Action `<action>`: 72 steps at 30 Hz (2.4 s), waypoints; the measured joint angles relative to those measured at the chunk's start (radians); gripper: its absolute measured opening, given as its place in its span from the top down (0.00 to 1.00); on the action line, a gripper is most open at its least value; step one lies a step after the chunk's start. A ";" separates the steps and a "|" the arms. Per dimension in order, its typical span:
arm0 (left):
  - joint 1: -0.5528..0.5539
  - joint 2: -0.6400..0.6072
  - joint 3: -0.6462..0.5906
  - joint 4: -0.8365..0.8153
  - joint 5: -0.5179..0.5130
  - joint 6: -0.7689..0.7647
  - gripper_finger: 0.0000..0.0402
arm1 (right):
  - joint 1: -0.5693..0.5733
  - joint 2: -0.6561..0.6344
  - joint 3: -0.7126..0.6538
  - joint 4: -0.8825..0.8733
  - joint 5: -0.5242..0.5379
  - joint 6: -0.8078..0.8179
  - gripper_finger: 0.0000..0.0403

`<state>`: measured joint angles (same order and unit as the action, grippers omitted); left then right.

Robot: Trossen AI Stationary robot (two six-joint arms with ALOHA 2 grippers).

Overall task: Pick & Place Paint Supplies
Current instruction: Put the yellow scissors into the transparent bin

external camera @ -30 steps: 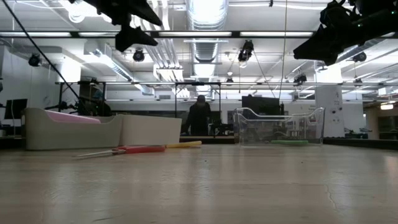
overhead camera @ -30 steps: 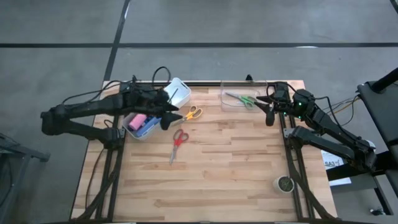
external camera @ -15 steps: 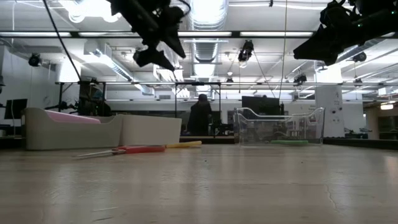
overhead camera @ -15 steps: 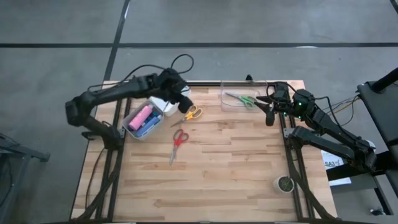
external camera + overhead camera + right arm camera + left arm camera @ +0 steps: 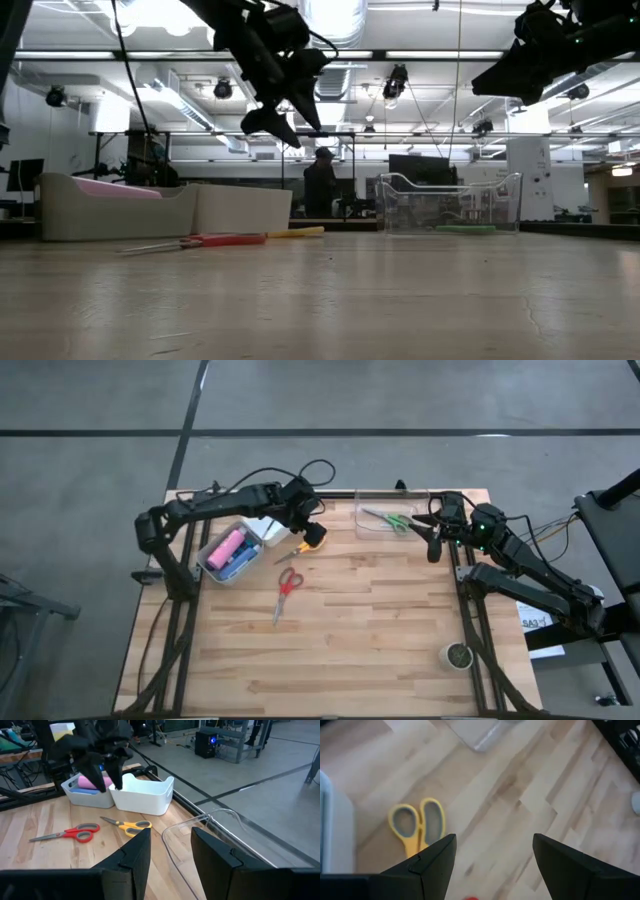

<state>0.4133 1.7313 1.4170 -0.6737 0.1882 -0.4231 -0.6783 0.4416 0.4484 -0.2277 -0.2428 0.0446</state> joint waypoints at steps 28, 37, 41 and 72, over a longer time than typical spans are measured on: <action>-0.047 0.046 -0.097 0.041 -0.032 -0.058 0.32 | 0.000 0.000 0.000 0.000 0.000 0.000 0.66; -0.057 0.045 -0.140 0.120 -0.021 -0.068 0.32 | 0.000 0.000 0.000 0.000 0.000 0.000 0.66; -0.058 0.045 -0.189 0.222 -0.023 -0.059 0.32 | 0.000 0.000 0.000 0.000 0.000 0.000 0.66; -0.024 0.218 -0.132 0.329 -0.157 -0.072 0.32 | 0.000 0.000 0.000 0.000 0.000 0.000 0.66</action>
<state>0.3897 1.9497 1.2846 -0.3443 0.0312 -0.4950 -0.6784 0.4419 0.4484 -0.2278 -0.2428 0.0446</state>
